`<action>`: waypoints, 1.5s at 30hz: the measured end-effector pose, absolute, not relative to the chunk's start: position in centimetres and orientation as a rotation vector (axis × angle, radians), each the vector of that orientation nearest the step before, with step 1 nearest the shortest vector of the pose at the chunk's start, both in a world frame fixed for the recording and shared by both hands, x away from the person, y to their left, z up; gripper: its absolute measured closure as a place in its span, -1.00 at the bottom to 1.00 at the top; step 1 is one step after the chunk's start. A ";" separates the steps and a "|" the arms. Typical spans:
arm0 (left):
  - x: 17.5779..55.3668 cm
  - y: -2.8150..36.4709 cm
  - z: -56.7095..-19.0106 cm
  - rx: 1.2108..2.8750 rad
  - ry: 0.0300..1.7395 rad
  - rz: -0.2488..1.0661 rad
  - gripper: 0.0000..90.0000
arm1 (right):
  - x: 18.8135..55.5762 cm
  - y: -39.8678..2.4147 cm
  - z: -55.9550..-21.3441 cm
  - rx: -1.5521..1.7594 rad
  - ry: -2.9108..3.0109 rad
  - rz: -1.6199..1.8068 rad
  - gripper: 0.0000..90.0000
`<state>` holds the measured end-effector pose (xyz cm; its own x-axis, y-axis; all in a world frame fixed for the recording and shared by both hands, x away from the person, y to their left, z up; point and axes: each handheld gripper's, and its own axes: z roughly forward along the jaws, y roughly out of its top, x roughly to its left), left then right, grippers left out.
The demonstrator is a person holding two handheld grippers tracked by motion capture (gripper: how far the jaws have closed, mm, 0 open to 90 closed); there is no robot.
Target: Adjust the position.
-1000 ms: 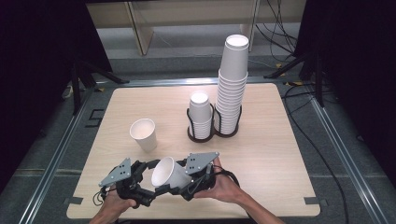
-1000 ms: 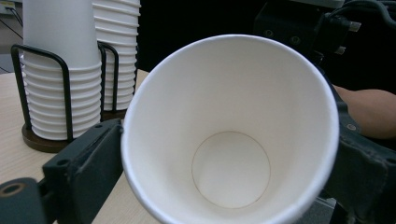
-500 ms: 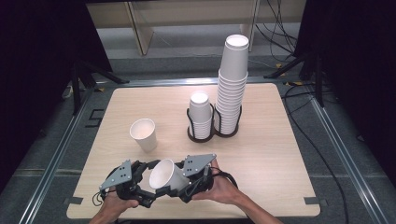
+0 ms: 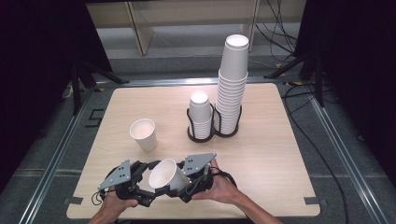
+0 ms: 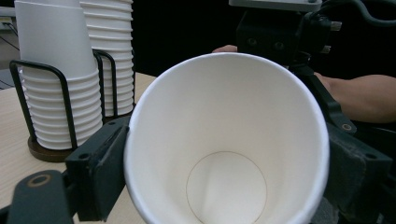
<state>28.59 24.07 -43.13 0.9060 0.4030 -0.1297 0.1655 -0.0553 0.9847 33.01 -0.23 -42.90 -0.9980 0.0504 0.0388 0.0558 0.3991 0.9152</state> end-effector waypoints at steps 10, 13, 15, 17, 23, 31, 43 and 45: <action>28.5 24.6 -42.7 1.611 0.451 0.214 -0.69 | 33.2 -1.1 -43.8 -0.155 -2.680 -1.594 -0.66; 28.6 25.1 -42.5 1.603 0.469 0.238 -0.69 | 33.4 -2.0 -44.5 -0.197 -2.713 -1.548 -0.66; 28.6 25.5 -42.4 1.601 0.487 0.256 -0.69 | 33.6 -2.8 -44.7 -0.228 -2.749 -1.519 -0.66; 28.8 25.9 -42.4 1.601 0.512 0.283 -0.69 | 33.7 -3.6 -44.8 -0.262 -2.759 -1.510 -0.66; 29.2 27.0 -42.5 1.647 0.593 0.373 -0.69 | 34.4 -6.0 -44.7 -0.383 -2.814 -1.519 -0.66; 29.7 27.5 -43.0 1.740 0.630 0.470 -0.70 | 34.5 -8.4 -44.8 -0.511 -2.897 -1.499 -0.64; 29.6 28.4 -43.3 1.814 0.717 0.569 -0.70 | 35.0 -11.7 -44.7 -0.785 -2.935 -1.508 -0.64; 29.6 28.4 -43.5 1.822 0.729 0.571 -0.70 | 35.0 -12.5 -44.8 -0.865 -2.950 -1.503 -0.63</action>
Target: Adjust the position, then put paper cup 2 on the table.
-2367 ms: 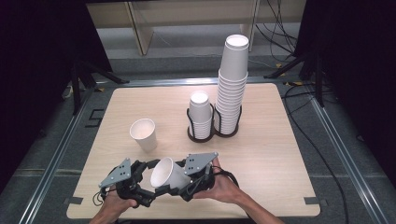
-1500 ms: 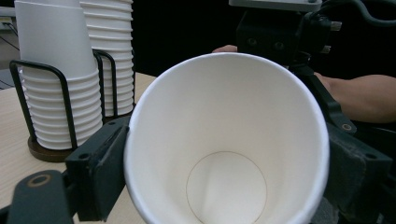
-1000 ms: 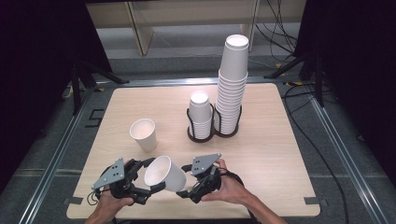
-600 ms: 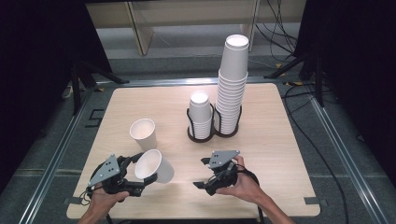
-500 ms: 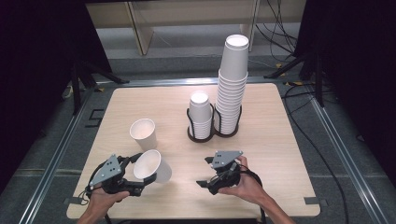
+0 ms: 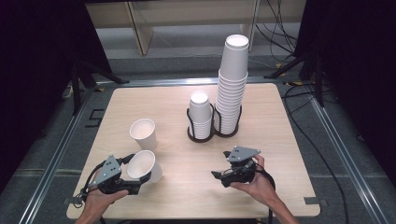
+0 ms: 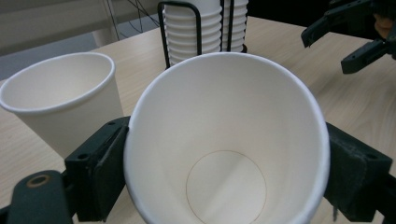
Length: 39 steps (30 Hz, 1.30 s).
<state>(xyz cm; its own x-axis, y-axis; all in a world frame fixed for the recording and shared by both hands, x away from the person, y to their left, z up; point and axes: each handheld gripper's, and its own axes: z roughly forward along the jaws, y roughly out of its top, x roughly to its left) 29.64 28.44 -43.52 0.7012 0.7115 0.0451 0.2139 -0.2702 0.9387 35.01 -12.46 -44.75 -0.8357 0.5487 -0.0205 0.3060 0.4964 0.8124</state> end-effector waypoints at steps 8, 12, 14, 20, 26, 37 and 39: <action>29.7 28.9 -44.1 1.848 0.812 0.574 -0.71 | 34.7 -14.5 -44.7 0.815 2.408 1.251 -0.63; 29.5 29.2 -44.2 1.841 0.839 0.585 -0.71 | 34.7 -14.8 -44.7 0.797 2.399 1.237 -0.62; 29.4 29.5 -44.5 1.838 0.839 0.604 -0.71 | 34.5 -14.8 -44.8 0.807 2.409 1.234 -0.62; 29.2 30.9 -44.6 1.826 0.904 0.639 -0.72 | 34.7 -14.9 -44.9 0.820 2.412 1.226 -0.62; 29.6 31.4 -44.8 1.831 0.936 0.685 -0.72 | 34.6 -14.8 -44.9 0.820 2.418 1.220 -0.62; 31.2 33.2 -45.5 1.802 1.057 0.750 -0.73 | 34.6 -14.5 -45.0 0.793 2.432 1.222 -0.61; 31.6 33.4 -45.7 1.783 1.072 0.752 -0.73 | 34.6 -14.5 -45.0 0.791 2.433 1.222 -0.61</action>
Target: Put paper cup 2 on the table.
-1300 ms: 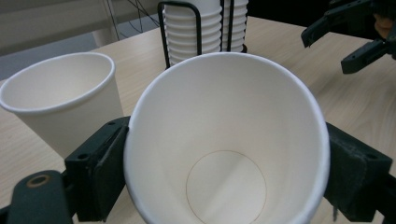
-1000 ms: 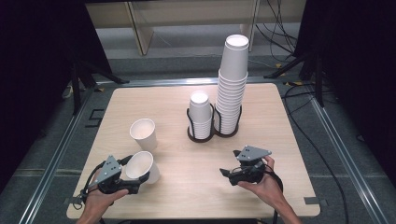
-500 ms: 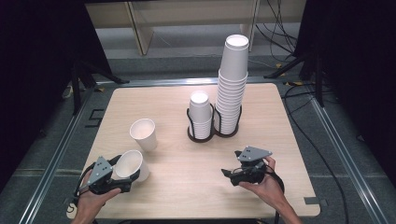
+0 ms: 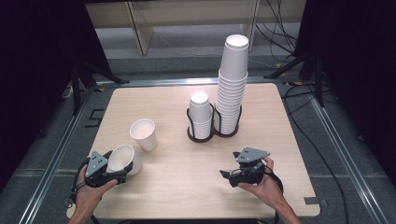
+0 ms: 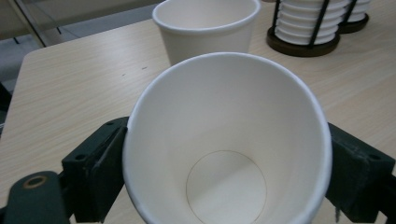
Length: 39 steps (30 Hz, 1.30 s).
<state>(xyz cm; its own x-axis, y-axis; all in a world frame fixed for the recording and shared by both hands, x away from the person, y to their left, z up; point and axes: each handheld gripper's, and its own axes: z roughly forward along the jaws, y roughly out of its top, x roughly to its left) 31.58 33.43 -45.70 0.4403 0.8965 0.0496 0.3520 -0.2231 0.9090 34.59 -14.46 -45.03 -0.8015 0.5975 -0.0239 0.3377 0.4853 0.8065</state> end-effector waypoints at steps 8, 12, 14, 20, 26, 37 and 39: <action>32.0 33.5 -45.9 1.802 1.078 0.740 -0.76 | 34.6 -14.3 -45.1 0.783 2.446 1.225 -0.61; 32.1 33.5 -46.2 1.780 1.072 0.744 -0.78 | 34.6 -14.2 -45.1 0.774 2.445 1.225 -0.61; 32.1 33.5 -46.3 1.770 1.074 0.744 -0.79 | 34.5 -14.2 -45.1 0.798 2.445 1.227 -0.61; 32.0 33.6 -46.7 1.732 1.085 0.747 -0.81 | 34.5 -14.2 -45.1 0.782 2.445 1.240 -0.61; 32.1 33.4 -47.2 1.725 1.094 0.704 -0.80 | 34.4 -14.1 -45.1 0.775 2.453 1.242 -0.61; 31.7 33.9 -48.1 1.776 1.109 0.692 -0.68 | 34.4 -14.1 -45.0 0.759 2.449 1.245 -0.61; 31.6 34.2 -48.3 1.796 1.120 0.685 -0.68 | 34.3 -14.0 -45.0 0.769 2.455 1.249 -0.61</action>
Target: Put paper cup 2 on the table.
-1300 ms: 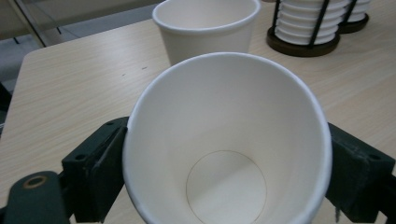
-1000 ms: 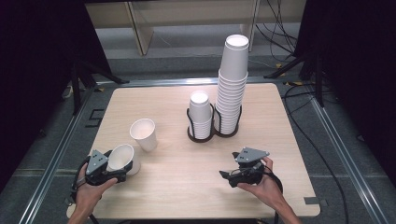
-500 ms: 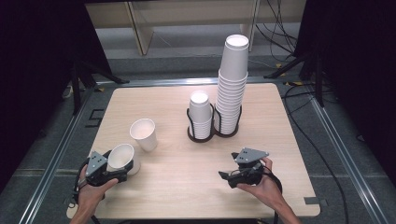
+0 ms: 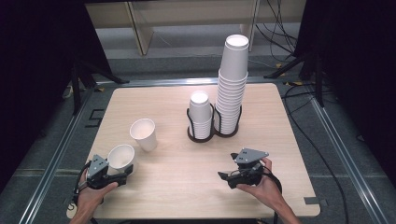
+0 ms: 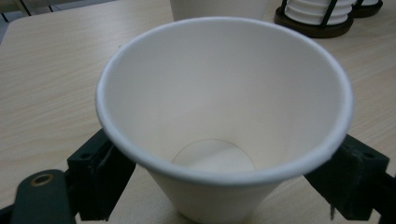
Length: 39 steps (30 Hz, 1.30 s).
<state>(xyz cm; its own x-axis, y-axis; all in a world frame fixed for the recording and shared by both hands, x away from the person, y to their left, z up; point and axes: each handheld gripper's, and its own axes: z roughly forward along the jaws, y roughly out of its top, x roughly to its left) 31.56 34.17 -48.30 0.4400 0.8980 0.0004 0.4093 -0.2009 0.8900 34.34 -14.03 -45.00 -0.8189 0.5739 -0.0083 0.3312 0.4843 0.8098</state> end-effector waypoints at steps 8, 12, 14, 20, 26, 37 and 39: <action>30.5 34.6 -48.5 1.817 1.124 0.665 -0.67 | 34.3 -14.0 -45.0 0.787 2.464 1.244 -0.61; 29.6 34.7 -48.4 1.815 1.150 0.654 -0.67 | 34.3 -14.1 -45.1 0.777 2.466 1.242 -0.61; 29.2 34.8 -48.3 1.807 1.153 0.652 -0.67 | 34.3 -14.1 -45.1 0.776 2.464 1.240 -0.61; 27.9 35.1 -48.0 1.783 1.163 0.641 -0.67 | 34.1 -14.6 -45.3 0.827 2.463 1.259 -0.61; 26.5 34.9 -47.7 1.781 1.144 0.621 -0.67 | 33.7 -15.3 -45.7 0.916 2.451 1.236 -0.62; 24.9 34.6 -47.7 1.799 1.090 0.604 -0.67 | 31.9 -16.9 -46.1 0.994 2.427 1.212 -0.61; 24.7 34.5 -47.7 1.809 1.086 0.606 -0.67 | 31.5 -17.2 -46.1 1.007 2.417 1.209 -0.61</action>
<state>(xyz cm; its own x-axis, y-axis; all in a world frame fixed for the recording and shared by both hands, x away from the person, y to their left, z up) 24.75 34.54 -47.73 0.4911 0.8701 -0.0405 0.4223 -0.1971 0.8848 31.52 -17.24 -46.10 -0.7271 0.6825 0.0742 0.4686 0.4144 0.7802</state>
